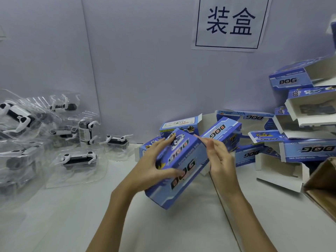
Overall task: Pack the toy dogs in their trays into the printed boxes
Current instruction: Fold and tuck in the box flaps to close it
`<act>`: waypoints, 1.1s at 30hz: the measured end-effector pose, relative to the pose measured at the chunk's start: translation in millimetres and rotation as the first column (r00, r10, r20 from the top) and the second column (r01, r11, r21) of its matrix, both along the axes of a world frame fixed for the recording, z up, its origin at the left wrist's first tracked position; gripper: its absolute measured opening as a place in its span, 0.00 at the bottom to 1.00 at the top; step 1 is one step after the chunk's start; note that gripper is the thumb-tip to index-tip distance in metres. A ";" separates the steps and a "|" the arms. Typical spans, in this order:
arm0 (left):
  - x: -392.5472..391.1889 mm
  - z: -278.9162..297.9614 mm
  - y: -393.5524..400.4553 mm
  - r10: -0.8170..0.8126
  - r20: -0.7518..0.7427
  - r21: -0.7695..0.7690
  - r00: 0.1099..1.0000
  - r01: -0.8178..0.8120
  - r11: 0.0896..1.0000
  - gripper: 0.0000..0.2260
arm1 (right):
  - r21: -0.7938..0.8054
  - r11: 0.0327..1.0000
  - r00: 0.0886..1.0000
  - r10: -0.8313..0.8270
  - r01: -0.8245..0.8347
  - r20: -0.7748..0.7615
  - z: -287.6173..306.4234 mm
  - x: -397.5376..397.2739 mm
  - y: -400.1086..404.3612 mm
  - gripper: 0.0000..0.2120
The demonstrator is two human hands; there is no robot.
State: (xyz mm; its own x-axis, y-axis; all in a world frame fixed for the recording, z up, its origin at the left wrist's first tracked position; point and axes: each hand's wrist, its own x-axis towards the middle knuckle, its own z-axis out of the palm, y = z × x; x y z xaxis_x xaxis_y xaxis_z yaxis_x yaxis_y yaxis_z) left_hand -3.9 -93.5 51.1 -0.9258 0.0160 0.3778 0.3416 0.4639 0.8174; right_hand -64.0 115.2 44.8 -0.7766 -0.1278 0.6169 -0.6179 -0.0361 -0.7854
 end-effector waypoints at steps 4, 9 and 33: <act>14.2 7.3 -20.1 -0.335 0.227 0.325 0.914 0.253 0.911 0.32 | 0.107 0.977 0.981 0.191 -0.186 -0.037 7.2 7.2 3.5 0.20; 20.9 -22.3 -38.5 -0.544 0.349 0.490 0.763 0.346 0.800 0.18 | 0.184 0.870 0.886 0.429 -0.457 0.176 9.2 5.8 10.2 0.39; -7.1 -10.6 -0.8 0.064 0.004 0.764 0.998 -0.044 0.643 0.23 | -0.100 0.991 0.980 0.108 -0.092 0.167 -5.4 -1.3 -13.5 0.21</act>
